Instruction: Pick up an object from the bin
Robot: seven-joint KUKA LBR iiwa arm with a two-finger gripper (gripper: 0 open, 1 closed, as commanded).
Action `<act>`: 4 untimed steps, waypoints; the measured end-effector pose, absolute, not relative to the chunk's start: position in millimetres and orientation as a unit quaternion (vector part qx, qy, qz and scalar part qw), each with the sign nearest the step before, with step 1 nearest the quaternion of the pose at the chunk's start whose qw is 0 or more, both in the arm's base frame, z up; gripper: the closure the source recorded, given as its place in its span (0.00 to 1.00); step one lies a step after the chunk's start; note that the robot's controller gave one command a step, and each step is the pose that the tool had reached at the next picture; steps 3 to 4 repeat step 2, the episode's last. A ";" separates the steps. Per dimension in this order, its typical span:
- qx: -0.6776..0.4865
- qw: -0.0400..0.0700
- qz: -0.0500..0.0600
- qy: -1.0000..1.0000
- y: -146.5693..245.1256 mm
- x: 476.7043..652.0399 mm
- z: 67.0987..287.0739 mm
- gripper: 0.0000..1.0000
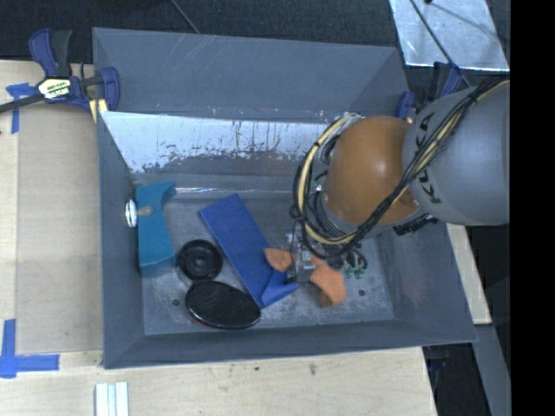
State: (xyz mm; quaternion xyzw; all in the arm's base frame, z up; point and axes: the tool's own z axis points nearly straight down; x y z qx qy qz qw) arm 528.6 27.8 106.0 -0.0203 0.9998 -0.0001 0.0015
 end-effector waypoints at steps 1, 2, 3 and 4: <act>-0.020 0.002 0.000 1.000 27.8 528.6 106.0 1.00; -0.033 0.006 0.000 0.999 47.7 512.4 302.1 1.00; -0.033 0.006 0.000 0.999 47.7 512.4 302.1 1.00; -0.033 0.006 0.000 0.999 47.7 512.4 302.1 1.00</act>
Offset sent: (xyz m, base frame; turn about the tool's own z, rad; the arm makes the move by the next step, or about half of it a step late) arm -0.0181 0.0200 0.1907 -0.0251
